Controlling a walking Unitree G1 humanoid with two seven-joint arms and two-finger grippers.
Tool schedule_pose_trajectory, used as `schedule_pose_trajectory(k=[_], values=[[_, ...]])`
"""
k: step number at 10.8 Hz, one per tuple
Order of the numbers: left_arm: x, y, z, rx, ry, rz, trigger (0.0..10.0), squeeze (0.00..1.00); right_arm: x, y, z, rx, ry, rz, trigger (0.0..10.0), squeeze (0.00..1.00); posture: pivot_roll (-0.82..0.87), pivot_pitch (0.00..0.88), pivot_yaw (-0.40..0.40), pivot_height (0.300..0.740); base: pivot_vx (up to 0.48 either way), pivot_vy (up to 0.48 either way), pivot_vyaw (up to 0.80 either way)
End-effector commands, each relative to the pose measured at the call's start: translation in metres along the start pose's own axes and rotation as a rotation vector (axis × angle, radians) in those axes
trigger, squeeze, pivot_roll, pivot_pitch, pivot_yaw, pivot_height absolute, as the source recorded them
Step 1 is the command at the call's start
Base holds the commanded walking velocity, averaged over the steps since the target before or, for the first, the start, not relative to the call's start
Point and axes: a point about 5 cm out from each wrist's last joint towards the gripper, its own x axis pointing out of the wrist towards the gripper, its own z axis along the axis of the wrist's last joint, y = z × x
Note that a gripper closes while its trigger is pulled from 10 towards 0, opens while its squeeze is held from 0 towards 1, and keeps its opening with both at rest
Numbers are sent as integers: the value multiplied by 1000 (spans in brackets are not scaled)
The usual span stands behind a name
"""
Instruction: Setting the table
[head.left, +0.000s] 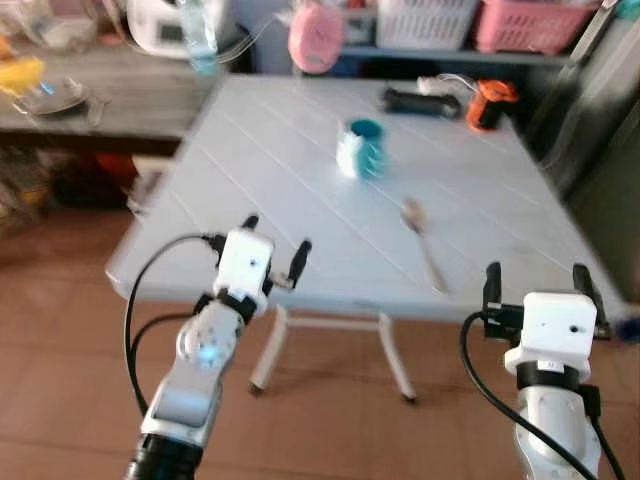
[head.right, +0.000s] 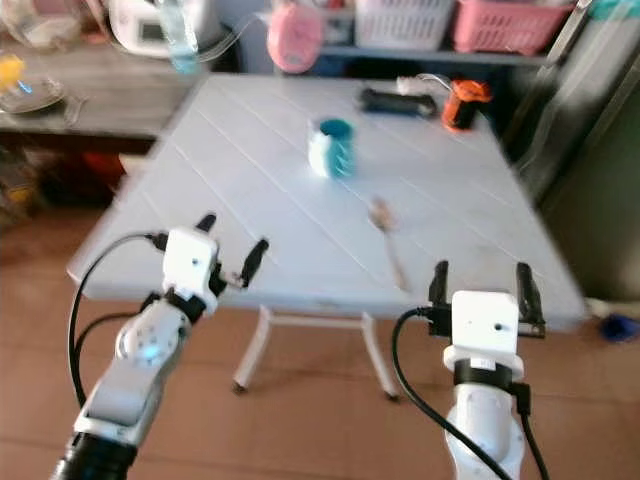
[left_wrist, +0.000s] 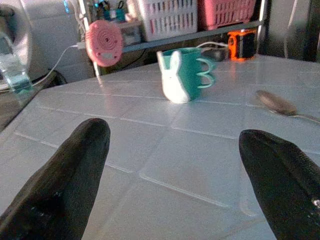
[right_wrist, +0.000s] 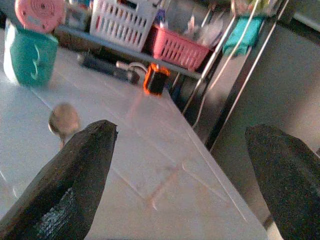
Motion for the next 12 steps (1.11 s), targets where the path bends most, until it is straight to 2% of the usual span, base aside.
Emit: schedule_pose_trajectory(k=[1, 3, 4, 5, 7, 8, 9, 10, 11, 12], values=[[0, 3, -1, 9, 6, 8, 10000, 0, 0, 1, 3, 1, -12, 7, 10000, 0, 102, 117, 3, 740, 0, -341, 0], [2, -1, -2, -12, 0, 9, 10000, 0, 2, 1, 3, 24, -8, 9, 10000, 0, 99, 116, 2, 740, 0, -163, 0], [4, -3, -7, -18, 35, -39, 10000, 0, 10, 1, 6, 47, -19, 27, 10000, 0, 99, 115, 3, 740, 0, 0, 0], [8, -5, -13, -64, 72, -110, 10000, 0, 21, 4, 9, 71, -13, 64, 10000, 0, 98, 116, 7, 740, 0, 0, 0], [12, -7, -13, -56, 99, -250, 10000, 0, 35, 19, 16, 124, -3, 168, 10000, 0, 97, 118, 3, 740, 0, 0, 0], [14, -8, -11, -68, 106, -326, 10000, 0, 44, 36, 20, 204, 8, 232, 10000, 0, 96, 120, 4, 740, 0, 0, 0], [18, -8, -10, -68, 104, -333, 10000, 0, 50, 45, 22, 240, 6, 255, 10000, 0, 101, 127, 3, 740, 0, 0, 0], [19, -6, -7, -74, 99, -351, 10000, 0, 63, 57, 26, 277, 13, 283, 10000, 0, 109, 129, 3, 740, 0, 0, 0], [16, -5, -5, -64, 102, -409, 10000, 0, 75, 62, 25, 317, 48, 295, 10000, 0, 121, 137, 0, 740, 0, 0, 0], [11, 2, -3, -10, 102, -454, 10000, 0, 89, 65, 20, 349, 99, 299, 10000, 0, 154, 147, -6, 740, 0, 0, 0]])
